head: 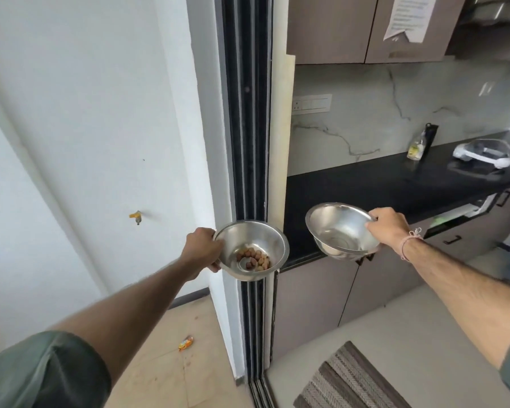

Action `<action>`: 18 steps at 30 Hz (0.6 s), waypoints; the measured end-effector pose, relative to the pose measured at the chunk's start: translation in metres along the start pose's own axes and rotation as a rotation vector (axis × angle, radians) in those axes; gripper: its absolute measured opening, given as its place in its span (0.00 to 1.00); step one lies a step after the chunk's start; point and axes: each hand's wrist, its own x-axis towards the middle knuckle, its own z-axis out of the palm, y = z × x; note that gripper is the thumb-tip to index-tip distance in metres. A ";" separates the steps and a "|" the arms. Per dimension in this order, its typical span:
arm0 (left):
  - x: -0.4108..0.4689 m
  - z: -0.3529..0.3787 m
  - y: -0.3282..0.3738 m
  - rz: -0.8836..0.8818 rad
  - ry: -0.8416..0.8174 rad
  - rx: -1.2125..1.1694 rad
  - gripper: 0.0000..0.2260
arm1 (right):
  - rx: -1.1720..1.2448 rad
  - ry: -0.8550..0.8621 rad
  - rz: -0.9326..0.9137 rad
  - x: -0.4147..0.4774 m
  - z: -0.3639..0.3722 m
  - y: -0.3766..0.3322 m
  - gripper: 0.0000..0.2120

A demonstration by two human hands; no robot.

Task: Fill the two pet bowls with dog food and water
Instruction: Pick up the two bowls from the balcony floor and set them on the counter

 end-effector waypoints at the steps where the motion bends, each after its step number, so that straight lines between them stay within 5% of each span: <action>1: 0.002 0.008 0.003 -0.002 0.010 0.000 0.10 | 0.008 -0.012 0.004 0.013 -0.001 0.008 0.09; 18: 0.028 0.172 0.127 -0.133 0.121 -0.024 0.07 | 0.034 -0.170 -0.098 0.204 -0.037 0.117 0.07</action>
